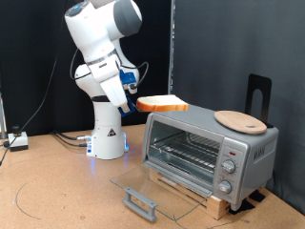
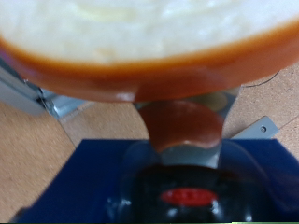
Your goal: Make a piece of toast with the oven
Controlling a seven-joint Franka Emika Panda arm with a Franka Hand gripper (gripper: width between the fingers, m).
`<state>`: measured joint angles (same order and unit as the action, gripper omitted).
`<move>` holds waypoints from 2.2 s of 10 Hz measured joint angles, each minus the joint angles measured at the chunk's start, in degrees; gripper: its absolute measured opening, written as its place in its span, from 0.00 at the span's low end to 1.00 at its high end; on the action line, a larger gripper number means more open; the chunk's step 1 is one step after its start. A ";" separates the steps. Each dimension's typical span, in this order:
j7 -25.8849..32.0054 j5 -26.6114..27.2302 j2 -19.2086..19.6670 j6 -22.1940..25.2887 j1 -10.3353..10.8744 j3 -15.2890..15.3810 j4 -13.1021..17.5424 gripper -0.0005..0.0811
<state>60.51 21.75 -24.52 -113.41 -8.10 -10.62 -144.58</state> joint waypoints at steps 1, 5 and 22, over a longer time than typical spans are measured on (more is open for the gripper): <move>1.54 -1.47 0.52 -2.18 -0.04 0.07 -0.87 0.49; 1.54 -8.23 6.28 -8.85 -0.43 0.20 -2.35 0.49; -10.59 -6.85 9.40 -27.67 10.86 19.75 -12.66 0.49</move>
<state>49.92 14.89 -15.12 -141.08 2.75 9.13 -157.24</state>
